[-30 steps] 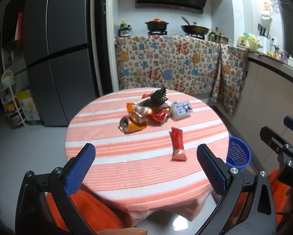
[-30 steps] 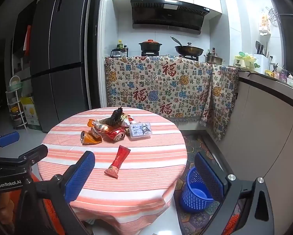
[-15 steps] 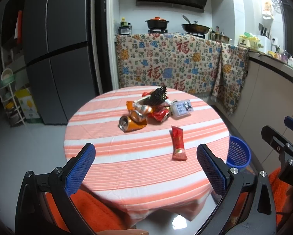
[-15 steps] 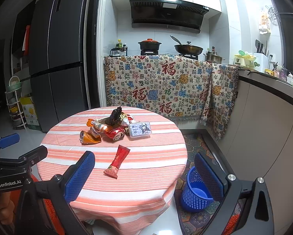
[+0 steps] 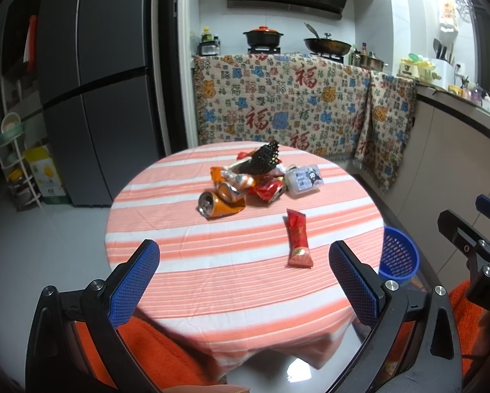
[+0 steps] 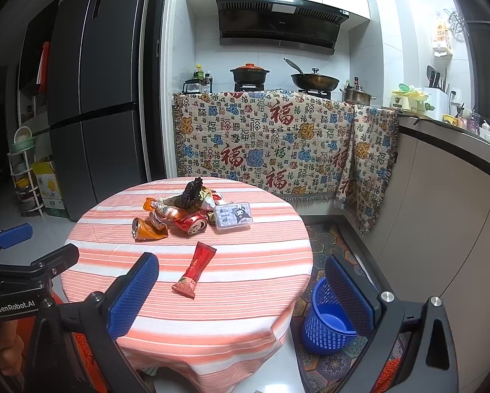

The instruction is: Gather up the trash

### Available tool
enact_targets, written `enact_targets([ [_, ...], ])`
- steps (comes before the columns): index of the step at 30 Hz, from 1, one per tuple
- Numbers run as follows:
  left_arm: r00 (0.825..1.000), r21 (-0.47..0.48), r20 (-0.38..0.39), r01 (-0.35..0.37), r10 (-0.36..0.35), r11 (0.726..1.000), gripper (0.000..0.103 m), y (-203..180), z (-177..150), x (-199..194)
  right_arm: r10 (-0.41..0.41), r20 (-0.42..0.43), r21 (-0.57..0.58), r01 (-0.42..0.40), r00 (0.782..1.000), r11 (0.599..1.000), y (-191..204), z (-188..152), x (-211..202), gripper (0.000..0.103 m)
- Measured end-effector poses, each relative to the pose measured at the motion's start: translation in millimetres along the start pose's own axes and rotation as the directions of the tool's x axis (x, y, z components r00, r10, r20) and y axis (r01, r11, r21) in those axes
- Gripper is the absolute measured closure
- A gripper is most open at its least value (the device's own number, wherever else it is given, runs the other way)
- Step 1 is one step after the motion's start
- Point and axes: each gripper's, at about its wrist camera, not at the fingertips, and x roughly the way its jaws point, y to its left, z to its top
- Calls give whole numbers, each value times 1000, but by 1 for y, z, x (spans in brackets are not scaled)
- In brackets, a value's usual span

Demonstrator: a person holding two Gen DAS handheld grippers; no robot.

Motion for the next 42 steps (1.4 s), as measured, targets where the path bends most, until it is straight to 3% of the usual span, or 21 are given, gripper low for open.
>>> enact_targets([
  [42,1000,-4,-5,2,-2,1000,0,4,2,8,-4,1,0,4,1000,1000,-3,-1,2,0],
])
